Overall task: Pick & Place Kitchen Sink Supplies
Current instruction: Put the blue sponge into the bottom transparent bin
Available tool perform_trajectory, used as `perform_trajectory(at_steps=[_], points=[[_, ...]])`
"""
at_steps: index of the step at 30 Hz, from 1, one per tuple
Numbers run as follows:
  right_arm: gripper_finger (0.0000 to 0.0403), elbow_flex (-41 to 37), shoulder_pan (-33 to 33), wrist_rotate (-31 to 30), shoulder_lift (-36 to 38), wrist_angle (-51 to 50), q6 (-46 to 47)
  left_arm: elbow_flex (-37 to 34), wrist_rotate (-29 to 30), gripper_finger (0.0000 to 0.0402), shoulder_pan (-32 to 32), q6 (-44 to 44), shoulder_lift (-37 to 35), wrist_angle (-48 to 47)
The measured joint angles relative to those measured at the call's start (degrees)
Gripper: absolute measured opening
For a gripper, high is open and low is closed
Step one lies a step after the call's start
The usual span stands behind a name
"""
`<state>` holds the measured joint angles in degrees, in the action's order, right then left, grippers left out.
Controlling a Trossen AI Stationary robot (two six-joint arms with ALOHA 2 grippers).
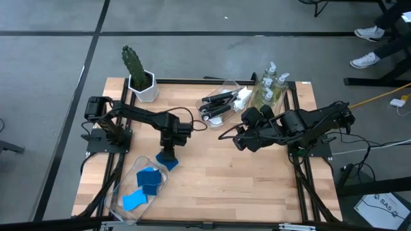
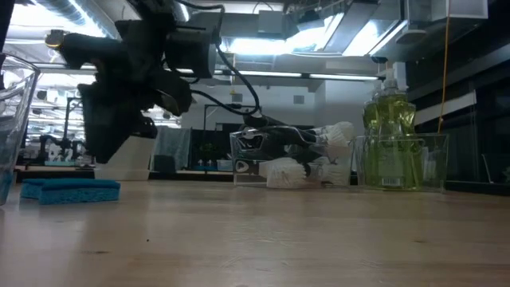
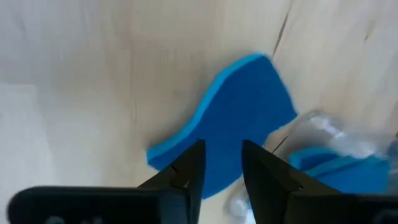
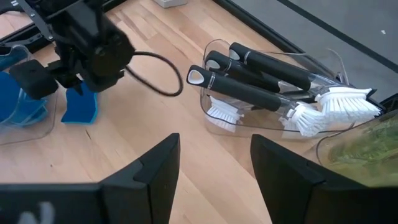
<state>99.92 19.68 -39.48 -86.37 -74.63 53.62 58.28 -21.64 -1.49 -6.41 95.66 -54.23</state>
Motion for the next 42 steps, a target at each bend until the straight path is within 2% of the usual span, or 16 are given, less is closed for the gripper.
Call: perform_trajectory(at_steps=[4,10,15,21,26,31,34,36,38,42], points=[[0.0196,0.0,0.0,0.0,0.0,0.0,-0.1,0.0,6.0,0.0116,2.3,-0.6,0.0,-0.4],[0.0196,0.0,0.0,0.0,0.0,0.1,-0.1,0.0,7.3,0.0163,2.9,-10.7,1.1,-1.0],[0.0196,0.0,0.0,0.0,0.0,0.2,-0.1,0.0,10.6,0.0202,2.2,-16.9,0.8,-5.8],[0.0196,0.0,0.0,0.0,0.0,0.2,-0.3,-0.5,9.7,0.0229,1.7,-23.4,0.8,-6.2],[0.0196,0.0,0.0,0.0,0.0,0.2,-0.3,-4.7,8.1,0.023,2.2,-28.6,0.8,-4.4],[0.0196,0.0,0.0,0.0,0.0,0.2,-0.7,-8.6,5.9,0.0231,2.2,-32.5,0.6,1.3],[0.0196,0.0,0.0,0.0,0.0,0.2,-1.0,-9.8,5.2,0.0222,2.2,-33.7,0.5,3.9],[0.0196,0.0,0.0,0.0,0.0,0.2,-1.2,-9.9,5.0,0.0201,2.2,-34.7,0.5,4.5],[0.0196,0.0,0.0,0.0,0.0,0.2,-1.4,-10.0,4.3,0.0163,2.2,-34.8,0.5,5.0],[0.0196,0.0,0.0,0.0,0.0,0.2,-1.4,-10.0,3.0,0.0062,2.2,-32.6,0.6,6.3]])
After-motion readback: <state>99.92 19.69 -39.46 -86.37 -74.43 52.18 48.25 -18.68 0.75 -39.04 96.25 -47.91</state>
